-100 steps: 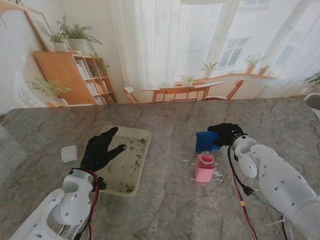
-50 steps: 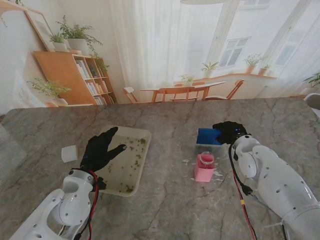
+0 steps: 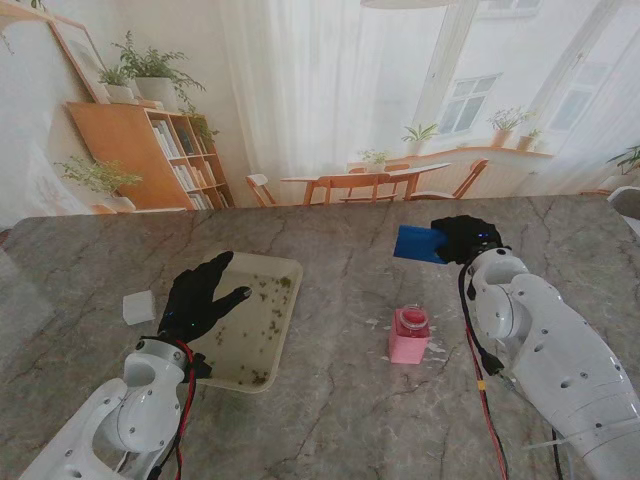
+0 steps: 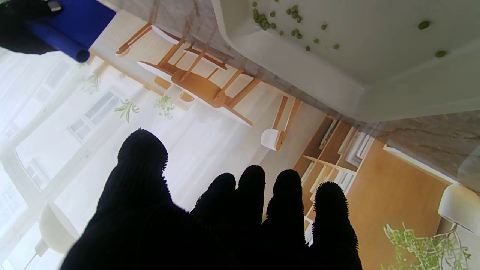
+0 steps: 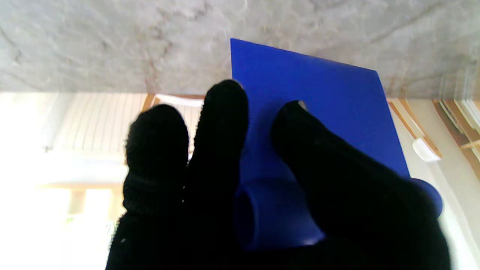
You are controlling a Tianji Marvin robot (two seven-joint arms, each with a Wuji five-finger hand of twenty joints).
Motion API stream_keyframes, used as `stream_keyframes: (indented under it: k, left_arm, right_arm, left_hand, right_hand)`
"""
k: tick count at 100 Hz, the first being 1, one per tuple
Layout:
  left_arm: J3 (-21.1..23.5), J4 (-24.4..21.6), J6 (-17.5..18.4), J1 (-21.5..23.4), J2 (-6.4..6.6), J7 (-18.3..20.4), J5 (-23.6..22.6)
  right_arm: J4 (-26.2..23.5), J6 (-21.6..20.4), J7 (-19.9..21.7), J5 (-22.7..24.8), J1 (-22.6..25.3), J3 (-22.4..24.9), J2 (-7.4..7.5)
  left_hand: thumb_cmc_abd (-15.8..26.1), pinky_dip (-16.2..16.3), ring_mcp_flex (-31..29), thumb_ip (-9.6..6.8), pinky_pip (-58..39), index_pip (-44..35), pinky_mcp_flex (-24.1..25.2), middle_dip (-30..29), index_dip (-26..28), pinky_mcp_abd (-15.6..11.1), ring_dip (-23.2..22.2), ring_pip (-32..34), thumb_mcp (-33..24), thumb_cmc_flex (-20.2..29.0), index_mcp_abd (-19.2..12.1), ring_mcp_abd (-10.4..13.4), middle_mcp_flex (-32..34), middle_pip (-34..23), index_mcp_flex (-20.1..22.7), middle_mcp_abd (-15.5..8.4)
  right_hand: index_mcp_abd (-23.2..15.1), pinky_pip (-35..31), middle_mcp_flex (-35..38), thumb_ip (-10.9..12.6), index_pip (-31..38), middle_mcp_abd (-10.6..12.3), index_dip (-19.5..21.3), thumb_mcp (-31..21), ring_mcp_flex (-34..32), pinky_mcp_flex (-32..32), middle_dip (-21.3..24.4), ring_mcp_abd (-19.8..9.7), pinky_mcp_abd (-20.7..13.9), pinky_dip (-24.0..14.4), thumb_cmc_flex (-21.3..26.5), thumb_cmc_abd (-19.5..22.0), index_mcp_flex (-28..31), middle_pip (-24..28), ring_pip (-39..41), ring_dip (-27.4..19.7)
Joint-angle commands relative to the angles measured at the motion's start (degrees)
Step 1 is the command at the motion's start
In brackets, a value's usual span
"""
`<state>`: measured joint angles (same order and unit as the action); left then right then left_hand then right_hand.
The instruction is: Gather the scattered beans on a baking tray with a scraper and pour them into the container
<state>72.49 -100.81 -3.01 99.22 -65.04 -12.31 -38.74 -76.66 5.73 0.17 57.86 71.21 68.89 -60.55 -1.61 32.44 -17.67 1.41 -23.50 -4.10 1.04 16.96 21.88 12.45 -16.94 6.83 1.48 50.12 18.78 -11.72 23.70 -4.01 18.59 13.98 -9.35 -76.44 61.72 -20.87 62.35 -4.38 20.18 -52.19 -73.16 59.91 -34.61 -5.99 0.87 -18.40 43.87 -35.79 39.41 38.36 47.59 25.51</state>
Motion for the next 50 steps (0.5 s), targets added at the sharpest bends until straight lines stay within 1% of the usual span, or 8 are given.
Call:
stream_keyframes:
  k: [1, 9, 25, 41, 50]
  left_arm:
    - [0.1, -0.7, -0.3, 0.7, -0.27, -0.6, -0.2]
    - [0.3, -1.2, -0.4, 1.2, -0.32, -1.1, -0.6]
    - [0.4, -2.3, -0.6, 2.1, -0.42, -2.4, -1.8]
    - [0.2, -3.4, -1.3, 2.7, -0.46, -4.3, -4.3]
    - [-0.2, -4.2, -2.2, 2.9, -0.44, -5.2, -6.0]
  right_arm:
    - [-3.3, 0.1, 0.7, 0.6, 0.1, 0.8, -0.14]
    - [-6.6, 0.2, 0.9, 1.4, 1.0, 1.8, -0.25]
    - [-12.9, 1.1, 0.5, 1.4, 3.1, 2.8, -0.73]
    - [-19.5, 1.5, -0.3, 1.3, 5.5, 3.2, -1.23]
    - [-22.5, 1.9, -1.2, 1.1, 6.6, 2.7, -1.56]
  left_hand:
    - [2.6, -1.2, -0.5, 0.91, -0.5, -0.2, 0.0, 0.4, 0.4, -1.8, 0.0, -0.1, 0.8, 1.5, 0.2, 1.4, 0.1, 0.0, 0.2, -1.9]
    - [2.7, -1.2, -0.4, 0.91, -0.5, -0.2, 0.1, 0.4, 0.4, -1.8, 0.0, -0.2, 0.8, 1.6, 0.2, 1.4, 0.1, 0.0, 0.2, -1.9]
    - [2.7, -1.2, -0.2, 0.9, -0.6, -0.2, 0.1, 0.4, 0.4, -1.8, 0.0, -0.2, 0.7, 1.7, 0.3, 1.3, 0.0, 0.1, 0.1, -1.7]
    - [2.9, -1.2, 0.3, 0.88, -0.7, -0.1, 0.3, 0.4, 0.4, -1.5, 0.0, -0.2, 0.7, 1.9, 0.7, 1.0, -0.5, 0.1, -0.3, -1.4]
    - [2.9, -1.1, 0.8, 0.86, -0.8, 0.0, 0.7, 0.4, 0.4, -1.2, 0.0, -0.3, 0.7, 2.2, 1.2, 0.5, -1.0, 0.3, -0.6, -0.9]
  right_hand:
    - [-2.6, -2.6, 2.2, 7.4, 3.0, -1.8, 1.9, -8.8, -2.3, 1.3, -1.4, -4.9, -3.2, -1.3, 6.9, 3.8, 5.5, -0.6, -0.1, 1.2]
    - [-2.5, -3.2, 2.4, 7.7, 2.9, -2.0, 2.4, -9.4, -2.4, 1.5, -1.7, -5.1, -3.4, -1.6, 6.7, 3.1, 5.9, -0.6, 0.7, 1.6]
    - [-1.8, -4.6, 3.4, 8.1, 2.3, -2.8, 2.9, -11.0, -2.9, 1.8, -2.0, -5.0, -2.7, -2.2, 6.6, 1.2, 7.0, -0.6, 2.1, 2.4]
    - [-1.1, -6.6, 4.7, 8.0, 1.3, -3.8, 3.4, -12.8, -3.3, 2.4, -2.5, -4.4, -1.7, -3.0, 6.8, -1.0, 8.8, -1.1, 4.2, 3.3]
    - [-0.5, -7.8, 5.7, 7.9, 0.7, -4.5, 3.8, -14.0, -3.2, 2.6, -2.9, -4.1, -1.0, -3.4, 6.8, -2.3, 10.0, -1.5, 5.9, 3.9]
